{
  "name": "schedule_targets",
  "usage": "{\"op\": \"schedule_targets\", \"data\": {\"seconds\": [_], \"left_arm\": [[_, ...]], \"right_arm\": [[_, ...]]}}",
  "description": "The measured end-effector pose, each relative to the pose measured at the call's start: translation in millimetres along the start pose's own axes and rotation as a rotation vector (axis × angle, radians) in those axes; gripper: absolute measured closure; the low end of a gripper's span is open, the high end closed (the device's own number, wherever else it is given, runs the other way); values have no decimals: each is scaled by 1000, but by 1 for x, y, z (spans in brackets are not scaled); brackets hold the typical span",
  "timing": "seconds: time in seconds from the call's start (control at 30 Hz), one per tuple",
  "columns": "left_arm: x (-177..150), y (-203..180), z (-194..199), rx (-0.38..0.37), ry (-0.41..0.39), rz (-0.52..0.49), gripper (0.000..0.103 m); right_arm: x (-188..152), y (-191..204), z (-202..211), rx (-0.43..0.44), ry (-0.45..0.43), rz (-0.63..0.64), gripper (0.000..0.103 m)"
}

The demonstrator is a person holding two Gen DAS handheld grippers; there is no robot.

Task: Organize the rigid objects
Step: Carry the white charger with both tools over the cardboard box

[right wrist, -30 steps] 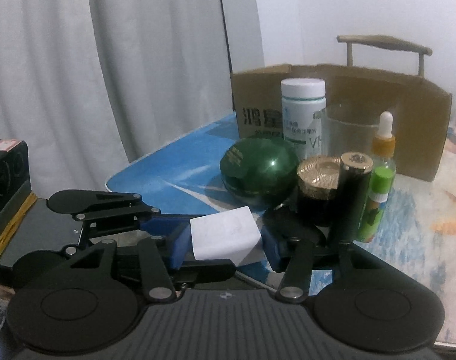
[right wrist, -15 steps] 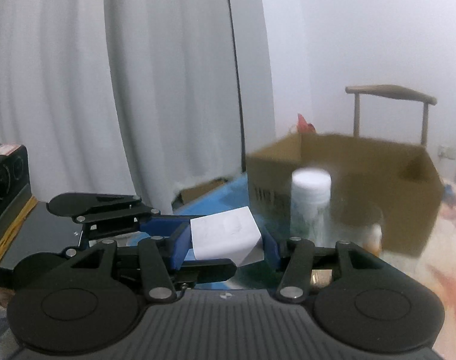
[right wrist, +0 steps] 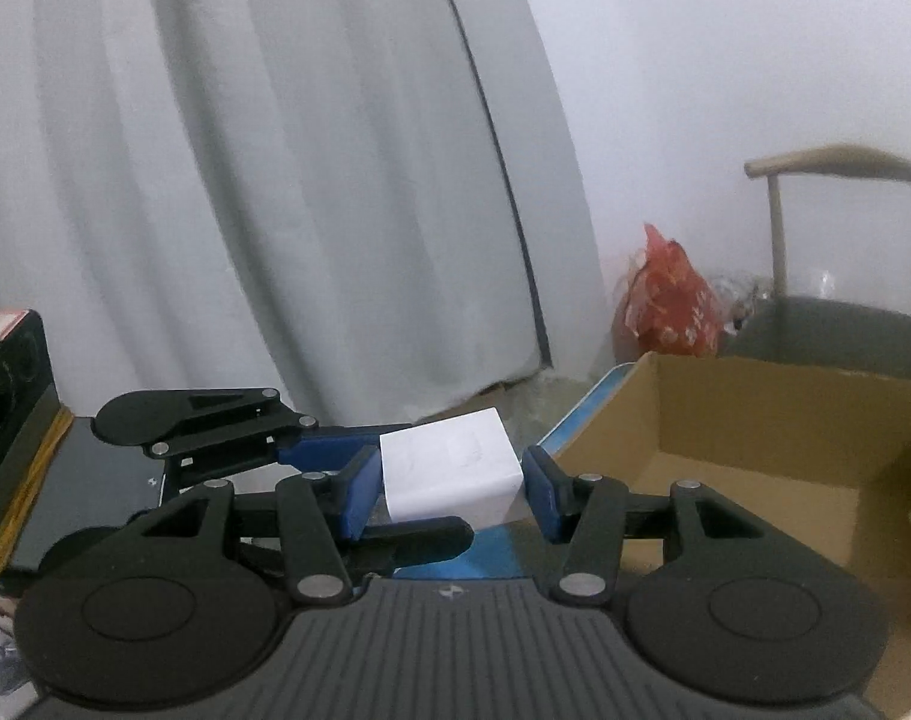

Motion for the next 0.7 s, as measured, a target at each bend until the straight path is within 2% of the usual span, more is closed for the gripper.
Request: {"op": "schedule_targets", "data": {"seconds": [0.13, 0.27, 0.37, 0.47, 0.53, 0.63, 0.7], "left_arm": [[21, 28, -59, -50, 83, -23, 57], [26, 42, -124, -77, 192, -109, 56], [23, 46, -164, -62, 262, -160, 55], [18, 49, -200, -56, 341, -167, 55], [13, 46, -218, -64, 391, -225, 54], [9, 45, -232, -77, 460, -239, 53], [5, 40, -239, -62, 500, -293, 53]], "right_arm": [[33, -32, -42, -79, 103, -29, 48], [42, -74, -90, -159, 195, -113, 48], [41, -102, -122, -206, 236, -161, 47], [31, -128, -148, -235, 288, -224, 47], [25, -146, -161, -236, 319, -288, 46], [13, -163, -166, -226, 350, -372, 46], [11, -175, -173, -218, 357, -419, 46]]}}
Point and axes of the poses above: each gripper's, at about its wrist camera, not at the fingertips, and z roughly against the way its jaws point, y to its left, x to its top, the point moved 1 cm from there along -z, roughly the way its jaws point, and after that the axes turned 4 degrees about -x, right-handed, at the moved point
